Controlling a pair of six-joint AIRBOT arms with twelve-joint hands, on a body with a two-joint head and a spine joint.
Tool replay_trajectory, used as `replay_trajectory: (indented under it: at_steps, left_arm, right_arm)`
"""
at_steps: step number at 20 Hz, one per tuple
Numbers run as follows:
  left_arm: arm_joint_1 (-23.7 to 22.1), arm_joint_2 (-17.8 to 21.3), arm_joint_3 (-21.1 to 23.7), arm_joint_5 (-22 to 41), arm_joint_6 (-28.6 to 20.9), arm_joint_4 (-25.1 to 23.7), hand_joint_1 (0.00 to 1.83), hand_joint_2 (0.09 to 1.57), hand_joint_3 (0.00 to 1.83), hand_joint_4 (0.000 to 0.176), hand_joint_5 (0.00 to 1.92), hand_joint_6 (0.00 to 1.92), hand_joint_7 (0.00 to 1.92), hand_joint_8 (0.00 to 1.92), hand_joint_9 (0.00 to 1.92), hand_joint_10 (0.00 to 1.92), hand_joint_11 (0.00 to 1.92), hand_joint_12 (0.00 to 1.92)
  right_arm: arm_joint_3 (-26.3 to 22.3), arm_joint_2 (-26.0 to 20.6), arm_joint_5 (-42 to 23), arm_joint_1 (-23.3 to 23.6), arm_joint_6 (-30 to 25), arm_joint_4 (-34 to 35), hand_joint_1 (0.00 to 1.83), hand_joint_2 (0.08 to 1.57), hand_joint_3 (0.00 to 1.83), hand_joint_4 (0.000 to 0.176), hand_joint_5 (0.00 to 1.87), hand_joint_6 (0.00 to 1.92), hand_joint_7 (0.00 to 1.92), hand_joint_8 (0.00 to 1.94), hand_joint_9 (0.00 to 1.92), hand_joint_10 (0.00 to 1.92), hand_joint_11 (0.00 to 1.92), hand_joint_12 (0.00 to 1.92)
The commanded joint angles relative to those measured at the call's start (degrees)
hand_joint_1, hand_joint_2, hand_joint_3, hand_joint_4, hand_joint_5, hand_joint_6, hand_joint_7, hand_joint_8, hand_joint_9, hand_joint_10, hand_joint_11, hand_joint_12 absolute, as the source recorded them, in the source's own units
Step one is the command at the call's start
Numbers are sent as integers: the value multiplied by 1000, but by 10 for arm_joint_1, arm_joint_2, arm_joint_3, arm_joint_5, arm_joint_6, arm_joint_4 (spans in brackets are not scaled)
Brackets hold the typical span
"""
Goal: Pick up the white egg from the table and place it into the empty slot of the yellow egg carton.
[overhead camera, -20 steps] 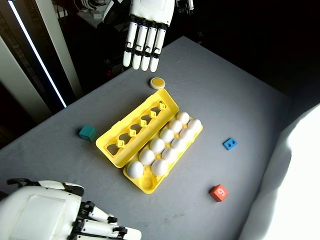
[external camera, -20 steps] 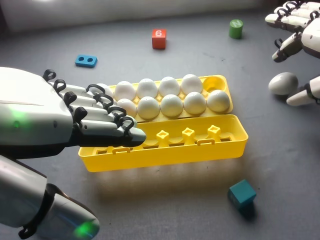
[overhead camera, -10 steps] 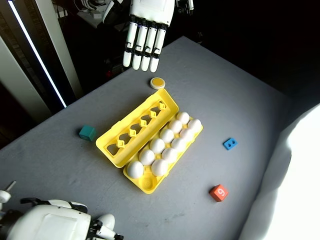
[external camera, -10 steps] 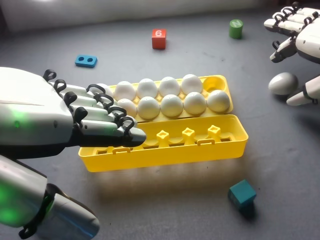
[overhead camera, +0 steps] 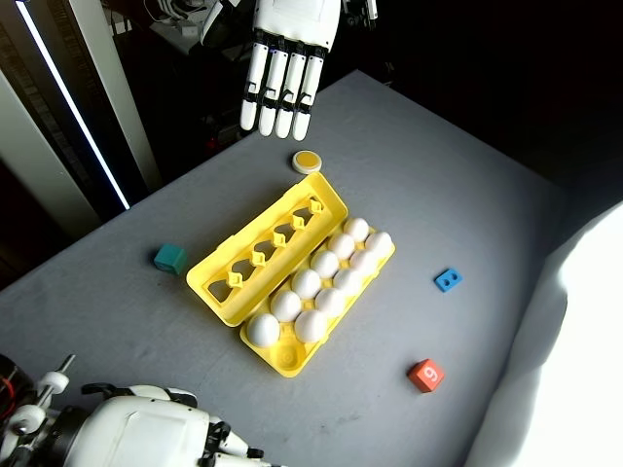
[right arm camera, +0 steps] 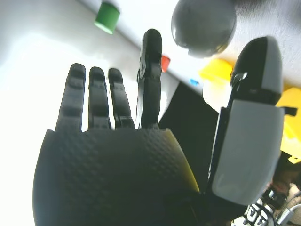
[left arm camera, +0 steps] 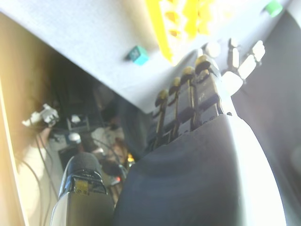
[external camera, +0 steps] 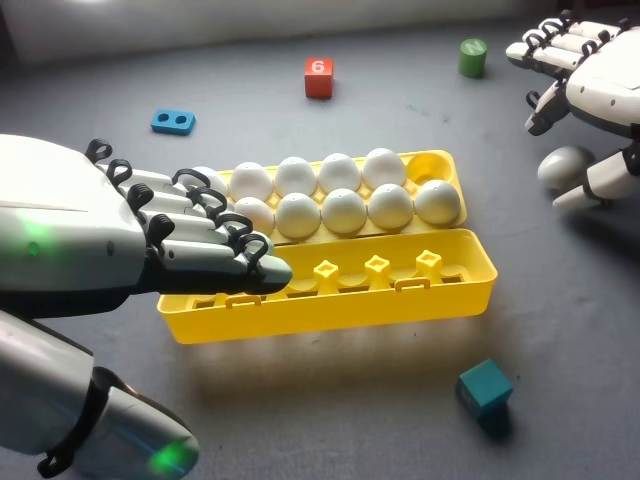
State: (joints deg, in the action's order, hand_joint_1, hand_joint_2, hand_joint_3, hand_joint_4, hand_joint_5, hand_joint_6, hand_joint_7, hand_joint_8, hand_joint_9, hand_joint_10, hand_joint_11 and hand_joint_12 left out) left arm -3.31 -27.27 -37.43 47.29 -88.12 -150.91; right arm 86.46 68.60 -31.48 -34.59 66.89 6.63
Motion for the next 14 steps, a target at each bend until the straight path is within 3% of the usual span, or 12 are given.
replay_trajectory:
  at_steps: [1, 5, 7, 13, 14]
  left_arm:
    - [-3, 2, 1, -39, 0, 23, 0, 1100, 3, 0, 12, 4, 0, 0, 0, 0, 0, 0]
    - [-3, 2, 1, -39, 0, 23, 0, 1089, 0, 0, 49, 14, 25, 8, 14, 4, 11, 5]
    - [-3, 2, 2, -39, 0, 23, 0, 1085, 0, 0, 48, 9, 31, 7, 24, 6, 23, 12]
    - [-3, 2, 2, -39, 0, 23, 0, 1087, 0, 0, 37, 1, 8, 1, 0, 0, 0, 2]
    - [-3, 2, 2, -39, 0, 23, 0, 1088, 0, 0, 46, 5, 12, 2, 3, 1, 6, 5]
  right_arm:
    - [5, -4, -69, -1, -2, 7, 830, 804, 7, 0, 907, 53, 0, 0, 0, 0, 0, 0]
    - [5, -1, -69, -1, -2, 7, 858, 811, 7, 13, 963, 58, 0, 0, 0, 0, 0, 0]
    - [5, 0, -70, -1, -2, 7, 879, 816, 8, 0, 991, 61, 0, 0, 0, 0, 0, 0]
    - [5, 0, -70, -1, -6, 7, 991, 917, 12, 0, 1113, 50, 0, 0, 0, 0, 0, 0]
    - [5, 0, -70, -1, -6, 7, 1061, 991, 9, 132, 1186, 478, 0, 0, 0, 0, 0, 0]
